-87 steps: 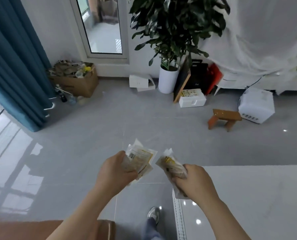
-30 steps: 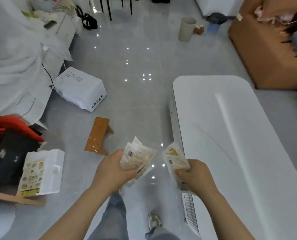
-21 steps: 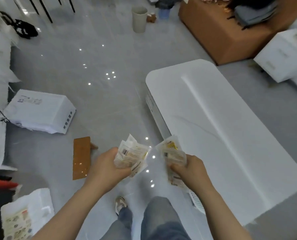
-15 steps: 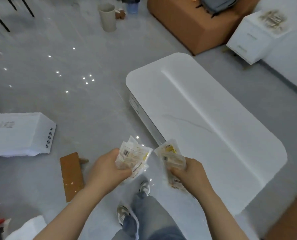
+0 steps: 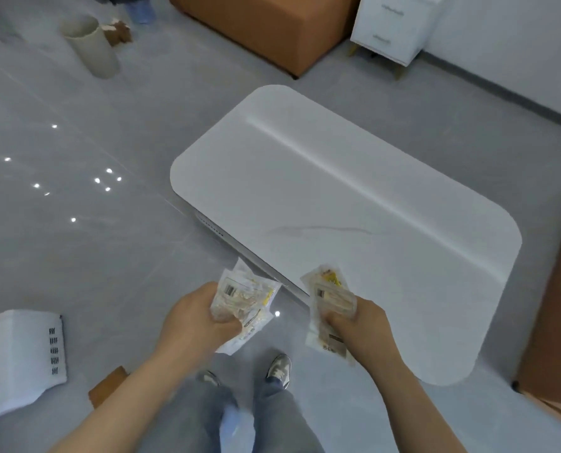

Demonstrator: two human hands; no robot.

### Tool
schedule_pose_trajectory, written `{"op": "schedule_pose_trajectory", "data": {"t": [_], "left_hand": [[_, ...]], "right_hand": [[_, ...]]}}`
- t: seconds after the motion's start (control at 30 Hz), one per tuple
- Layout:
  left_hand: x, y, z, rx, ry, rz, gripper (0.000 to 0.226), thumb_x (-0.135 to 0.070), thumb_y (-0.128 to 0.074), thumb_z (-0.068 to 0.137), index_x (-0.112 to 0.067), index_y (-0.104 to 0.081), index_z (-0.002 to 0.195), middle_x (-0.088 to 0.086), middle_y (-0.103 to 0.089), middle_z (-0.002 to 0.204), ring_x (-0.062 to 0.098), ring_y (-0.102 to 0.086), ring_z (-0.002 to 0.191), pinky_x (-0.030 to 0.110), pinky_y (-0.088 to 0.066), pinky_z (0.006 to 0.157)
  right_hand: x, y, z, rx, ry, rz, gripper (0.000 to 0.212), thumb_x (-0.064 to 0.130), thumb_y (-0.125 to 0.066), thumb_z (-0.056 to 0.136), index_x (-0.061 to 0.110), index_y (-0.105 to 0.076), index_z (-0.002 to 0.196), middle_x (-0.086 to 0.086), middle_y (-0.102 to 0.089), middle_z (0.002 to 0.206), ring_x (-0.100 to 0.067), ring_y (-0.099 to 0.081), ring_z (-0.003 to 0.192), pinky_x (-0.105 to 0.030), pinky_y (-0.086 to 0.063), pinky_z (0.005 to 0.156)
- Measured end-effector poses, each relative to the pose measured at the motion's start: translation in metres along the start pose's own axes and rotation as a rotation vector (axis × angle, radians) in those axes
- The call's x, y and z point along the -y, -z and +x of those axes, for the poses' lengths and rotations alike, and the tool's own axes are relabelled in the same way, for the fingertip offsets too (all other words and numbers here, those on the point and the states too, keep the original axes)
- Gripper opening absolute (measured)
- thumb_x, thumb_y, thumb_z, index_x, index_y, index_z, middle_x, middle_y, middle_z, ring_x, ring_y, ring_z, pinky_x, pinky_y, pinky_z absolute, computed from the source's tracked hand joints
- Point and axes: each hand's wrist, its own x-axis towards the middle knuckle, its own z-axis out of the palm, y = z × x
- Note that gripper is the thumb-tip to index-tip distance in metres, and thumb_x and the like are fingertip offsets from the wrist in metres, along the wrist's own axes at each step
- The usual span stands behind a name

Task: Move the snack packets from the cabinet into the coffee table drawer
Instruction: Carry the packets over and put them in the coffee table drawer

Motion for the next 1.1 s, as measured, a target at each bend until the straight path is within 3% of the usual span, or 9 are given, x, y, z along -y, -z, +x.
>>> {"op": "schedule_pose_trajectory", "data": {"t": [0.2,0.33,0.53,0.63,0.8,0.93,1.1], "left_hand": [[-0.018,0.001,0.048,0.134,-0.113,0.107,0.026,-0.020,-0.071,0.065,-0.037,-0.054,0.076,-0.014,-0.063,0.073,-0.001,-0.056,0.067,0.020,-0.036,0.052],[-0.014,0.003,0.084,0.207,-0.184,0.162,0.022,-0.026,-0.073,0.064,-0.032,-0.059,0.080,-0.013,-0.065,0.075,0.002,-0.059,0.070,0.021,-0.039,0.054],[0.012,0.004,0.155,0.342,-0.309,0.209,0.022,-0.032,-0.070,0.060,-0.027,-0.062,0.080,-0.010,-0.067,0.075,0.003,-0.061,0.070,0.022,-0.044,0.055],[0.028,-0.006,0.191,0.337,-0.358,0.224,0.029,-0.037,-0.065,0.056,-0.026,-0.061,0.083,-0.011,-0.067,0.075,0.005,-0.061,0.071,0.024,-0.046,0.057],[0.060,-0.047,0.240,0.335,-0.410,0.204,0.028,-0.036,-0.069,0.059,-0.025,-0.059,0.083,-0.011,-0.067,0.076,0.008,-0.061,0.073,0.032,-0.050,0.064],[0.083,-0.088,0.271,0.297,-0.433,0.153,0.024,-0.032,-0.071,0.063,-0.025,-0.059,0.083,-0.013,-0.067,0.077,0.007,-0.062,0.074,0.029,-0.048,0.063],[0.104,-0.124,0.301,0.300,-0.451,0.027,0.023,-0.017,-0.074,0.066,-0.026,-0.063,0.084,-0.015,-0.070,0.077,-0.002,-0.062,0.070,0.021,-0.049,0.059]], "right_hand": [[-0.015,-0.001,0.003,-0.105,-0.133,0.068,0.011,0.020,-0.064,0.079,0.014,-0.057,0.073,-0.002,-0.062,0.071,-0.019,-0.058,0.065,-0.028,-0.044,0.056],[-0.011,-0.021,0.006,-0.161,-0.225,0.078,0.009,0.017,-0.063,0.079,0.010,-0.063,0.084,-0.006,-0.067,0.079,-0.024,-0.064,0.074,-0.034,-0.052,0.065],[0.012,-0.078,0.034,-0.254,-0.347,0.175,0.009,0.020,-0.064,0.077,0.014,-0.062,0.083,-0.002,-0.066,0.076,-0.022,-0.063,0.072,-0.037,-0.055,0.067],[0.008,-0.109,0.060,-0.335,-0.397,0.240,0.013,0.021,-0.066,0.075,0.018,-0.059,0.085,0.003,-0.063,0.074,-0.015,-0.060,0.069,-0.031,-0.049,0.056],[-0.017,-0.151,0.117,-0.433,-0.372,0.279,0.013,0.023,-0.066,0.075,0.022,-0.056,0.082,0.006,-0.061,0.074,-0.006,-0.057,0.066,-0.021,-0.038,0.049],[-0.046,-0.178,0.166,-0.475,-0.335,0.293,0.013,0.026,-0.069,0.075,0.020,-0.059,0.082,0.007,-0.063,0.073,-0.006,-0.059,0.065,-0.021,-0.042,0.050],[-0.073,-0.203,0.204,-0.558,-0.286,0.375,0.011,0.023,-0.070,0.076,0.019,-0.064,0.085,0.004,-0.067,0.077,-0.013,-0.065,0.072,-0.032,-0.056,0.064]]}}
